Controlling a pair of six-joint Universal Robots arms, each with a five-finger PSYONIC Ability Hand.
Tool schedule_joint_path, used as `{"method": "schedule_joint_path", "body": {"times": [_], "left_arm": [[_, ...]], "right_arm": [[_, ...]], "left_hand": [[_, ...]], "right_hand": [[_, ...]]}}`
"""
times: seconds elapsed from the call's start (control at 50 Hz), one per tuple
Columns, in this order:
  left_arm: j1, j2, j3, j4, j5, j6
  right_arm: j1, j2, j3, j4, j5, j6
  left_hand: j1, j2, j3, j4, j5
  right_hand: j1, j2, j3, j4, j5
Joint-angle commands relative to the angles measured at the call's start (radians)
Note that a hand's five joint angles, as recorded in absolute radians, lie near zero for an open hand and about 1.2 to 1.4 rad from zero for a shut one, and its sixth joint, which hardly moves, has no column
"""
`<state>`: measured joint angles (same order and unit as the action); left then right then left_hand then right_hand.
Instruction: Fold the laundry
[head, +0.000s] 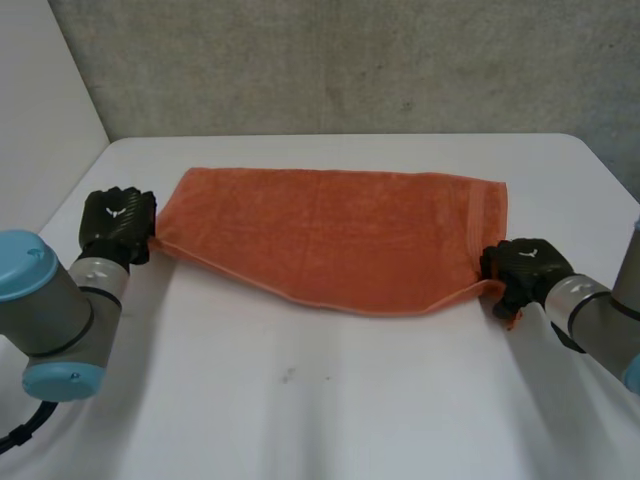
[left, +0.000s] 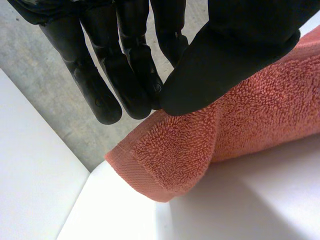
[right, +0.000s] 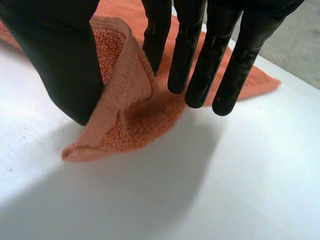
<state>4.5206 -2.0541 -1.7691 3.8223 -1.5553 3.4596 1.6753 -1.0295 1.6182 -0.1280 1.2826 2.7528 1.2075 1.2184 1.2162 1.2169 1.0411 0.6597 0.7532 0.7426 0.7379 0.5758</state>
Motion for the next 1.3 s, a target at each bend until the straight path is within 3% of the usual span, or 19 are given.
{"method": "schedule_joint_path", "body": {"times": [0.02,0.18,0.22,0.26,0.4,0.5,0.58,0.6,0.66,0.7,0.72,0.76,0.84,0.94,1.1,1.2,1.3], "left_arm": [[0.003,0.023,-0.018,-0.001,0.001,0.000],[0.005,0.026,-0.020,-0.001,0.000,-0.002],[0.005,0.028,-0.020,-0.007,0.000,-0.002],[0.005,0.029,-0.023,-0.010,-0.002,0.000],[0.008,0.092,-0.062,-0.033,-0.003,0.000],[0.017,0.172,-0.102,-0.131,-0.005,0.012],[0.041,0.300,-0.131,-0.323,-0.005,0.016],[0.057,0.348,-0.144,-0.404,-0.003,0.021],[0.071,0.399,-0.158,-0.486,-0.002,0.030],[0.081,0.495,-0.179,-0.642,0.003,0.078],[0.081,0.496,-0.179,-0.642,0.003,0.078],[0.083,0.558,-0.196,-0.754,0.029,0.151],[0.089,0.574,-0.202,-0.803,0.075,0.214],[0.097,0.549,-0.187,-0.756,0.115,0.233],[0.066,0.287,-0.062,-0.555,0.109,0.239],[0.025,0.050,0.132,-0.410,0.109,0.243],[-0.008,-0.111,0.311,-0.327,0.100,0.242]], "right_arm": [[-0.049,-0.046,0.078,-0.071,0.009,0.087],[-0.101,-0.081,0.121,-0.088,0.023,0.229],[-0.114,-0.081,0.124,-0.090,0.011,0.266],[-0.117,-0.081,0.126,-0.094,0.009,0.271],[-0.126,-0.113,0.126,-0.093,-0.005,0.257],[-0.131,-0.212,0.124,-0.055,-0.057,0.212],[-0.149,-0.299,0.111,0.142,-0.108,-0.006],[-0.172,-0.338,0.112,0.236,-0.106,-0.130],[-0.193,-0.371,0.111,0.335,-0.103,-0.252],[-0.227,-0.414,0.112,0.523,-0.089,-0.492],[-0.227,-0.414,0.112,0.524,-0.089,-0.493],[-0.253,-0.434,0.108,0.693,-0.056,-0.658],[-0.255,-0.457,0.089,0.765,-0.028,-0.710],[-0.238,-0.445,0.048,0.686,-0.026,-0.690],[-0.123,-0.228,-0.041,0.424,0.003,-0.608],[-0.013,-0.034,-0.190,0.253,0.134,-0.576],[0.015,0.095,-0.308,0.128,0.184,-0.573]], "left_hand": [[0.189,0.178,0.180,0.179,0.181],[0.189,0.178,0.180,0.179,0.181],[0.189,0.178,0.180,0.179,0.181],[0.189,0.178,0.180,0.179,0.181],[0.189,0.178,0.180,0.179,0.181],[0.189,0.178,0.180,0.179,0.181],[0.189,0.178,0.180,0.179,0.181],[0.189,0.178,0.180,0.179,0.181],[0.189,0.178,0.180,0.179,0.181],[0.189,0.178,0.180,0.179,0.181],[0.189,0.178,0.180,0.179,0.181],[0.189,0.178,0.180,0.179,0.181],[0.189,0.178,0.180,0.179,0.181],[0.189,0.178,0.180,0.179,0.181],[0.189,0.178,0.180,0.179,0.181],[0.189,0.178,0.180,0.179,0.181],[0.189,0.178,0.180,0.179,0.181]], "right_hand": [[0.159,0.066,0.076,0.081,0.069],[0.259,0.166,0.176,0.181,0.168],[0.594,0.501,0.512,0.516,0.504],[0.735,0.642,0.652,0.657,0.645],[0.737,0.643,0.654,0.658,0.646],[0.737,0.643,0.654,0.658,0.646],[0.737,0.643,0.654,0.658,0.646],[0.737,0.643,0.654,0.658,0.646],[0.737,0.643,0.654,0.658,0.646],[0.737,0.643,0.654,0.658,0.646],[0.737,0.643,0.654,0.658,0.646],[0.737,0.643,0.654,0.658,0.646],[0.737,0.643,0.654,0.658,0.646],[0.737,0.643,0.654,0.658,0.646],[0.737,0.643,0.654,0.658,0.646],[0.737,0.643,0.654,0.658,0.646],[0.737,0.643,0.654,0.658,0.646]]}}
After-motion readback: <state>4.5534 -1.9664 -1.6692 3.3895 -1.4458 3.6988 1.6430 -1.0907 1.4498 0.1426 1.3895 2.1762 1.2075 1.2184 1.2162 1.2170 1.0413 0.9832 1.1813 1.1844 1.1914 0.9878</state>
